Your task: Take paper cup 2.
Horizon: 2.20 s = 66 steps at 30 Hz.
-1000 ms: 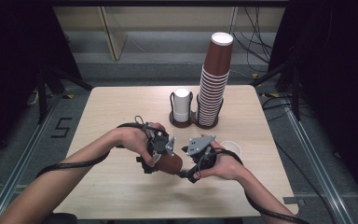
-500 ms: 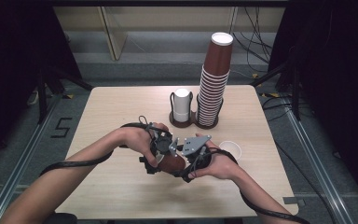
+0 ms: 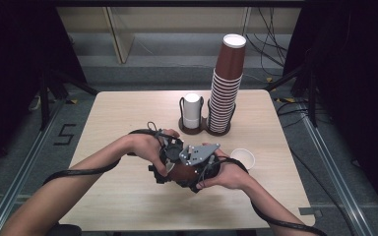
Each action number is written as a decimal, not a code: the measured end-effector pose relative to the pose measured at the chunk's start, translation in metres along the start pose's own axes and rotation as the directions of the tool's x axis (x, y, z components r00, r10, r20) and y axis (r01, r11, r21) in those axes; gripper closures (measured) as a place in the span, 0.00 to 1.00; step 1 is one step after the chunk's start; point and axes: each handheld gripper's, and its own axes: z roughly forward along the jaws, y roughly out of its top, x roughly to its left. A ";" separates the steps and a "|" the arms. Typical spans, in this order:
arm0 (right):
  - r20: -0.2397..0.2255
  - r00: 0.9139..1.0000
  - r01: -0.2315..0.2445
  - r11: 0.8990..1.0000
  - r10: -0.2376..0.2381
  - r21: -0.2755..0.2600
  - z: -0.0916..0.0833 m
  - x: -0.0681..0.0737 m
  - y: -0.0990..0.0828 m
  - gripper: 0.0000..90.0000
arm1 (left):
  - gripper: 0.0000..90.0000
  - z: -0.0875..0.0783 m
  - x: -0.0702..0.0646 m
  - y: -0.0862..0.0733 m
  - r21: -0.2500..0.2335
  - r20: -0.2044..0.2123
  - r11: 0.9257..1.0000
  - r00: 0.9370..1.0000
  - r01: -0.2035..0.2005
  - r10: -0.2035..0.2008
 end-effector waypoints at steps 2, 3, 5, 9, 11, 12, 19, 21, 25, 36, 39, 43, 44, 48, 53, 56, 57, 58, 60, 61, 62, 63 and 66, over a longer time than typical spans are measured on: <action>0.004 1.000 0.001 1.000 -0.001 -0.002 0.000 0.000 0.000 0.15 | 0.10 0.000 -0.001 0.000 -0.009 0.005 1.000 1.000 0.010 -0.010; -0.009 1.000 -0.013 1.000 0.013 0.002 0.001 0.001 0.000 0.16 | 0.10 0.001 -0.001 0.000 -0.009 0.005 1.000 1.000 0.008 -0.008; 0.007 1.000 0.002 1.000 -0.002 -0.004 0.001 0.000 0.000 0.16 | 0.10 0.001 -0.001 0.000 -0.010 0.005 1.000 1.000 0.008 -0.008; -0.002 1.000 -0.008 1.000 0.008 -0.004 0.002 0.001 -0.001 0.16 | 0.10 0.000 0.000 0.001 -0.012 0.018 1.000 1.000 -0.005 0.005; -0.001 1.000 -0.009 1.000 0.009 -0.009 0.002 0.001 -0.001 0.17 | 0.10 0.000 -0.001 0.001 -0.017 0.018 1.000 1.000 -0.001 0.001; -0.001 1.000 -0.009 1.000 0.009 -0.010 0.002 0.001 -0.001 0.17 | 0.10 0.000 0.000 0.001 -0.016 0.018 1.000 1.000 -0.002 0.003; 0.012 0.999 -0.041 0.999 0.041 0.004 0.001 0.003 -0.002 0.17 | 0.11 -0.001 -0.001 0.001 -0.024 0.009 1.000 1.000 0.001 -0.001; 0.009 1.000 -0.007 1.000 0.007 -0.017 0.002 0.002 -0.002 0.17 | 0.11 -0.002 0.000 0.001 -0.023 -0.003 1.000 1.000 -0.007 0.007; -0.005 0.999 -0.043 0.999 0.043 -0.006 0.003 0.004 -0.004 0.17 | 0.11 -0.002 0.000 0.001 -0.025 -0.001 1.000 1.000 -0.009 0.009; 0.007 1.000 0.006 1.000 -0.006 -0.020 0.005 0.002 -0.008 0.18 | 0.11 -0.002 -0.001 0.003 -0.081 -0.014 0.997 1.000 -0.014 0.013; 0.007 0.999 -0.048 0.999 0.048 -0.012 0.004 0.005 -0.008 0.20 | 0.11 -0.004 -0.001 0.004 -0.069 -0.016 0.997 0.999 -0.032 0.031; -0.002 1.000 -0.009 1.000 0.009 -0.028 0.004 0.002 -0.007 0.22 | 0.11 -0.004 -0.001 0.005 -0.074 -0.013 0.997 1.000 -0.027 0.026; 0.007 0.999 -0.032 0.999 0.032 -0.022 0.004 0.003 -0.008 0.22 | 0.11 -0.003 -0.002 0.005 -0.079 -0.012 0.997 1.000 -0.019 0.018; 0.001 1.000 0.003 1.000 -0.003 -0.023 0.005 0.002 -0.008 0.23 | 0.11 -0.003 -0.002 0.005 -0.072 -0.012 0.997 0.999 -0.031 0.030; -0.015 1.000 -0.006 1.000 0.005 -0.026 0.004 0.001 -0.009 0.23 | 0.09 -0.007 0.001 0.005 -0.081 0.011 0.995 0.999 -0.050 0.051; -0.011 1.000 0.009 1.000 -0.009 -0.028 0.003 0.001 -0.009 0.23 | 0.06 -0.007 -0.001 0.004 -0.100 0.011 0.994 0.999 -0.041 0.042; -0.032 1.000 -0.001 1.000 0.000 -0.023 0.004 0.001 -0.009 0.23 | 0.04 -0.008 0.000 0.005 -0.098 0.010 0.994 0.998 -0.055 0.056; -0.035 0.999 -0.014 1.000 0.014 -0.016 0.004 0.003 -0.010 0.23 | 0.01 -0.007 -0.001 0.004 -0.113 0.010 0.993 0.999 -0.037 0.038; -0.027 1.000 0.010 1.000 -0.011 -0.020 0.004 0.002 -0.010 0.23 | 0.00 -0.009 -0.001 0.003 -0.109 -0.002 0.993 0.999 -0.049 0.049; -0.032 0.999 0.004 1.000 -0.004 -0.022 0.005 0.003 -0.011 0.22 | 0.00 -0.009 -0.002 0.002 -0.122 -0.001 0.992 1.000 -0.031 0.032; -0.033 0.999 -0.001 1.000 0.000 -0.020 0.005 0.002 -0.011 0.22 | 0.00 -0.009 -0.001 0.002 -0.127 -0.005 0.992 1.000 -0.028 0.028; -0.034 0.999 -0.017 1.000 0.016 -0.016 0.005 0.003 -0.012 0.23 | 0.00 -0.009 -0.001 0.001 -0.136 -0.010 0.990 1.000 -0.022 0.021; -0.026 1.000 -0.019 1.000 0.018 -0.024 0.003 0.002 -0.013 0.23 | 0.00 -0.011 0.001 -0.002 -0.140 -0.025 0.990 0.999 -0.034 0.031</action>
